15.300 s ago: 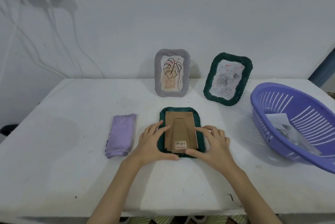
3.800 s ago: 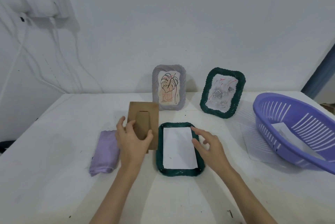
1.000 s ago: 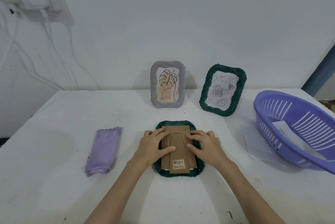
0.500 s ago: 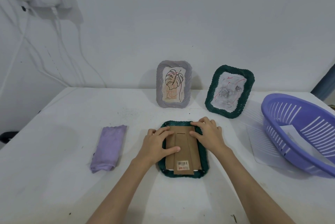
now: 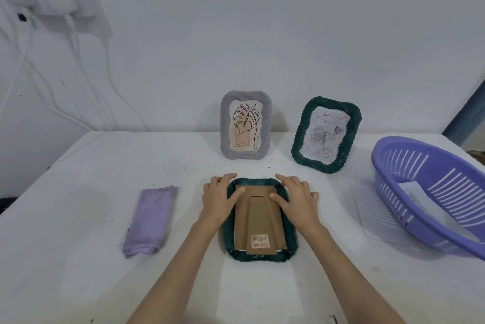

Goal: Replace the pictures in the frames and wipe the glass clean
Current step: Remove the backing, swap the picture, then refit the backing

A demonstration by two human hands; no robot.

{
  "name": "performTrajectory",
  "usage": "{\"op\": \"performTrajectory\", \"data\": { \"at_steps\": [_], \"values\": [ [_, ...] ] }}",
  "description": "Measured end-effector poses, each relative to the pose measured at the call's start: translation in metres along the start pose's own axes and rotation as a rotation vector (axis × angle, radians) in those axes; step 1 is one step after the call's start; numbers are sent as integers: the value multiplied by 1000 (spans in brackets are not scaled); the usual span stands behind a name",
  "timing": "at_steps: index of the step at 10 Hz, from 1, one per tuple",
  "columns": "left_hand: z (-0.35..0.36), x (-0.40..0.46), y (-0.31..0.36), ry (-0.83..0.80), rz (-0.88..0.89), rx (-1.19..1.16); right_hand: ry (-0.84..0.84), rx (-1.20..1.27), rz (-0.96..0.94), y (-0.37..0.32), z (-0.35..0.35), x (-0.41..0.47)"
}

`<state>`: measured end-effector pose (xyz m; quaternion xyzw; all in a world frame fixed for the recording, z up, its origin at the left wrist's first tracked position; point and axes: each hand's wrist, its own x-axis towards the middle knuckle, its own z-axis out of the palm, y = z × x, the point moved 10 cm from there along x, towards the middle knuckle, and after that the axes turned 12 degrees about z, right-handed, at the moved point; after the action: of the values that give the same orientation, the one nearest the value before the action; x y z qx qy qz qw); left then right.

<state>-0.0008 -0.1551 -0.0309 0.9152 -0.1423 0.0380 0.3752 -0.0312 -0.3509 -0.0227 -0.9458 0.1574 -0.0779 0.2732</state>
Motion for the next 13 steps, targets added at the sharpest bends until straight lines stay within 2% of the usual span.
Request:
{"op": "performTrajectory", "data": {
  "at_steps": [1,4,6,7,8,9,11,13],
  "values": [
    [8,6,-3,-71,7,72,-9,-53,-10,-1,2,2],
    [6,8,-4,-9,52,-6,-8,-83,-21,0,3,6],
    [1,-5,8,-15,55,20,-6,-75,-16,2,4,6],
    [7,-23,39,-122,187,168,-7,-76,-10,3,4,7],
    [21,-37,50,-257,229,234,-29,-79,-25,1,3,8],
    [24,-43,48,-243,224,206,-103,81,-24,9,-6,6],
    [27,-51,45,-161,239,162,-248,170,-102,24,-15,-55],
    [29,-55,41,-125,254,124,-220,209,-124,30,-15,-82]
  ]
}}
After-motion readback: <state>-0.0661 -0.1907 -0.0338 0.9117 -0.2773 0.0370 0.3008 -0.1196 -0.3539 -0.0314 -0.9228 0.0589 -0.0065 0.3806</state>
